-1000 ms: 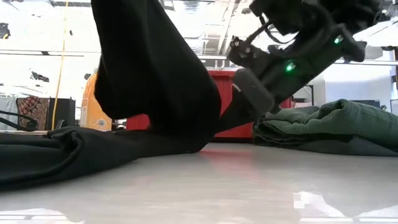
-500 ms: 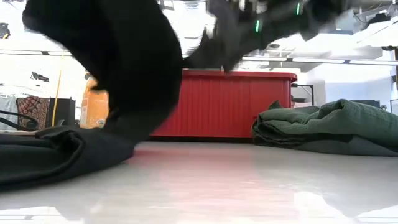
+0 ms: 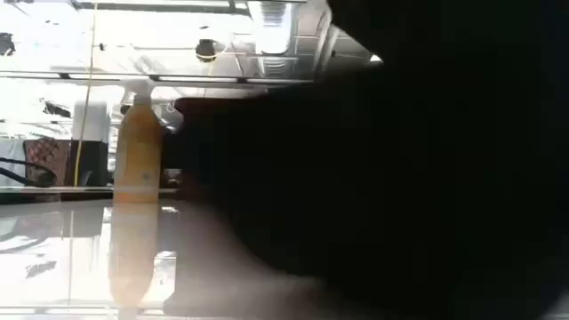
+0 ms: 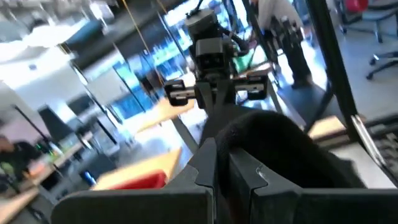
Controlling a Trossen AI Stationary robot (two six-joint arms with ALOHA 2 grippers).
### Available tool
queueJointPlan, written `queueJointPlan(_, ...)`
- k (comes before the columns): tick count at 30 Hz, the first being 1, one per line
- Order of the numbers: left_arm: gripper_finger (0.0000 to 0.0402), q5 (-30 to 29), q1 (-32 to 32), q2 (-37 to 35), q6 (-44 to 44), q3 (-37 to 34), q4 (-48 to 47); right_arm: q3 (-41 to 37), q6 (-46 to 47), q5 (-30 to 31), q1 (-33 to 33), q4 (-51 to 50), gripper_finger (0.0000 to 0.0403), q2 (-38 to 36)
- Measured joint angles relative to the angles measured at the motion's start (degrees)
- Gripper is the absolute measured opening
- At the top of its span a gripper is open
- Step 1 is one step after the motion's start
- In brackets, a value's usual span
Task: Fold laundry
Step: Fold the black shirt
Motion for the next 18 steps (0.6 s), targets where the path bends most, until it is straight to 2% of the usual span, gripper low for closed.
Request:
queueJointPlan(3,0.0,1.5,0.0,0.0,4.24,0.0,3.68,9.61,-1.46,-0.25,-0.36,-5.82,0.0018,3.04)
queueJointPlan(5,0.0,1.24,-0.02,0.0,4.22,0.0,2.87,12.59,-0.74,-2.77,-2.29,-8.5,0.0018,5.79)
queueJointPlan(7,0.0,-0.07,-0.05,0.02,2.31,0.0,0.73,12.87,1.45,-8.94,-5.16,-10.38,0.0018,8.81)
queueJointPlan(11,0.0,-5.3,-0.77,0.09,-4.59,-0.02,-6.64,11.86,5.64,-25.99,-10.52,-14.38,0.0024,18.47)
queueJointPlan(14,0.0,-10.98,-1.52,0.11,-9.74,-0.07,-12.84,11.73,5.89,-32.87,-12.8,-24.74,0.0061,24.77)
queueJointPlan(18,0.0,-16.44,-2.64,-0.13,-15.47,-0.11,-19.37,13.34,10.64,-34.35,-14.26,-38.36,0.0117,23.96)
